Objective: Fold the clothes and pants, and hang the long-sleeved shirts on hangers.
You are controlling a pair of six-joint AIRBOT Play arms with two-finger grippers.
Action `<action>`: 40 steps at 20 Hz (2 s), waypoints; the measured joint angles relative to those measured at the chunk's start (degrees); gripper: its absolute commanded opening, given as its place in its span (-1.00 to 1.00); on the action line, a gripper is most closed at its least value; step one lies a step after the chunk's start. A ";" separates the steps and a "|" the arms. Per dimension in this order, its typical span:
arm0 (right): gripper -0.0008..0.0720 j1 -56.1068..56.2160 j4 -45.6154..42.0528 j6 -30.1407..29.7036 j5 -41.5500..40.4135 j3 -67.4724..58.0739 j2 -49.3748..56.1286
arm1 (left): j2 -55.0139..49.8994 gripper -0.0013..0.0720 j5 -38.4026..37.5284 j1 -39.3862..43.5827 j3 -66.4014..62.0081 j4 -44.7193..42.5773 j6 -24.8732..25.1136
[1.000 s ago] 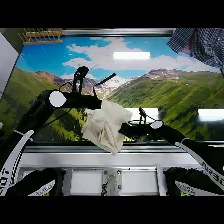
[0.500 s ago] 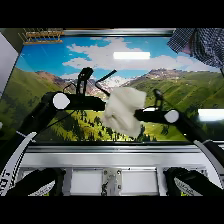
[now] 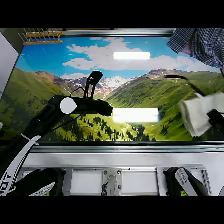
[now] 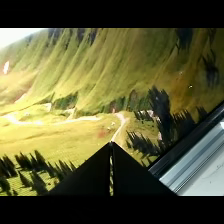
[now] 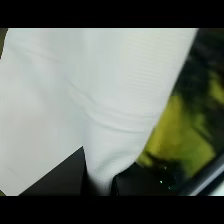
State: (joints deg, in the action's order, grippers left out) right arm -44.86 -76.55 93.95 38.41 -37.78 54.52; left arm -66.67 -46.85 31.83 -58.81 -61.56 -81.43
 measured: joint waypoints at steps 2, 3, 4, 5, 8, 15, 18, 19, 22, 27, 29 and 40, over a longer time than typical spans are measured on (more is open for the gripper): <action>-0.90 -9.01 2.38 -4.13 0.55 0.00 3.13 | 0.00 -0.95 0.00 0.17 0.00 0.04 -0.17; -0.90 -12.04 4.17 -6.75 1.09 -0.07 4.76 | 0.00 -0.95 -0.02 0.24 0.00 0.04 -0.20; -0.90 -14.51 5.99 -9.55 1.66 -0.24 6.54 | 0.00 -0.95 -0.07 0.24 0.00 0.04 -0.22; -0.90 -16.13 7.17 -11.69 2.01 -0.50 7.98 | 0.00 -0.95 -0.20 0.26 0.00 0.07 -0.26; -0.77 -18.91 8.41 -16.04 2.95 -2.10 11.19 | 0.00 -0.95 -0.48 0.28 0.00 0.13 -0.46; 0.75 -20.15 1.27 -18.36 6.49 -12.57 12.22 | 0.00 -0.95 -0.66 0.28 0.00 0.20 -0.61; 0.75 -17.31 4.94 -20.70 6.99 -15.93 9.14 | 0.00 -0.95 -0.37 0.28 0.00 0.20 -0.61; 0.75 -15.37 7.37 -22.67 7.30 -16.46 7.89 | 0.00 -0.95 -0.09 0.11 0.00 0.17 -0.63; 0.75 -5.29 16.24 -29.44 10.12 -17.35 4.37 | 0.02 -0.95 0.28 -1.99 0.00 0.17 -3.15; 0.75 22.14 23.28 -34.27 14.82 -17.75 2.38 | 2.05 -0.95 -0.26 -7.43 1.49 0.11 -6.23; 0.75 34.07 24.22 -34.86 14.43 -17.79 2.64 | 4.00 -0.95 0.09 -9.14 3.80 0.15 -7.54; -0.89 65.09 25.18 -35.67 8.44 -17.79 6.43 | 11.87 -0.95 0.85 -12.98 9.03 0.20 -10.51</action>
State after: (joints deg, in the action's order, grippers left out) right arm 20.23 -51.37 58.28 46.85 -55.57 60.95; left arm -54.81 -46.00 18.85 -49.78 -61.36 -91.94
